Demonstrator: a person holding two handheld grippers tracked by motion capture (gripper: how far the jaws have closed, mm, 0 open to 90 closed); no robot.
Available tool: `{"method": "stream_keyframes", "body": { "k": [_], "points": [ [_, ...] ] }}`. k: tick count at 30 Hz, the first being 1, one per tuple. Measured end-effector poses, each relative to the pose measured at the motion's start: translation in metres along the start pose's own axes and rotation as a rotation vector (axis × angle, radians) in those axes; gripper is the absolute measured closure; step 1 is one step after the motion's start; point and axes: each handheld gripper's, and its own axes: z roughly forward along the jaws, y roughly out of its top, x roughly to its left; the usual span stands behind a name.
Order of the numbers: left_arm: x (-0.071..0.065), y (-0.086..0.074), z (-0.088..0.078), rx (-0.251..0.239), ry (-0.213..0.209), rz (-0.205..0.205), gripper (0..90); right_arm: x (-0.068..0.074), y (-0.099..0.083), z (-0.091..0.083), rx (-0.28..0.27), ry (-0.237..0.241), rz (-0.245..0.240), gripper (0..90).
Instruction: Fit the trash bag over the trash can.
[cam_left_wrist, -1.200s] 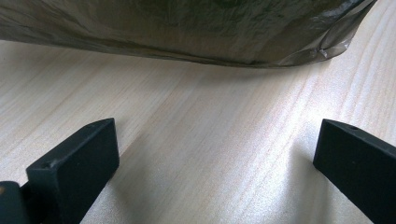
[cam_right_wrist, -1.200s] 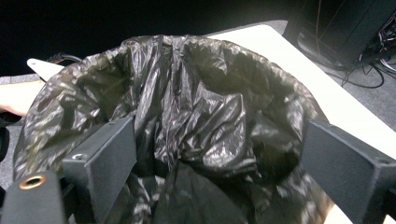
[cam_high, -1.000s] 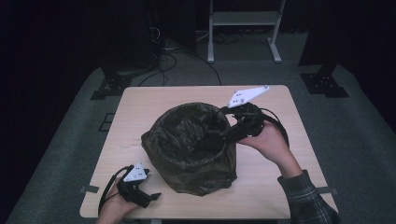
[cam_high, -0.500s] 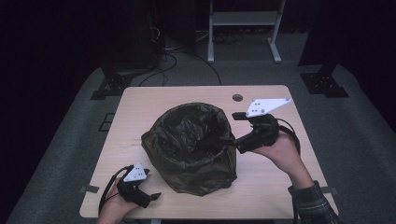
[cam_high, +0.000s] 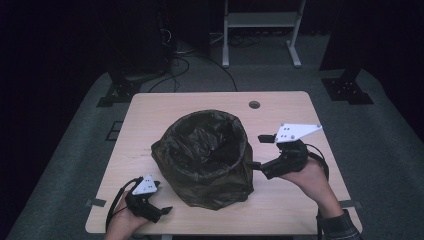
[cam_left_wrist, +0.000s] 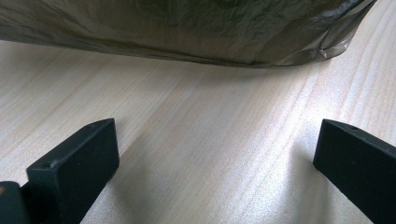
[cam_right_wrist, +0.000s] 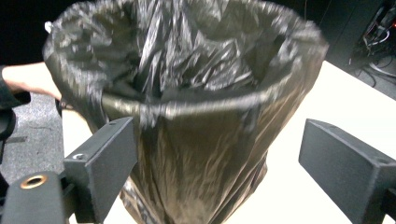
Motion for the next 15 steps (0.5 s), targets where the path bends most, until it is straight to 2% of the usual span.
{"method": "stream_keyframes", "body": {
  "k": [15],
  "points": [
    [0.000,0.000,0.000,-0.003,0.000,-0.004,0.0,0.007,-0.051,0.011,0.035,0.008,0.054,10.4]
  ]
}}
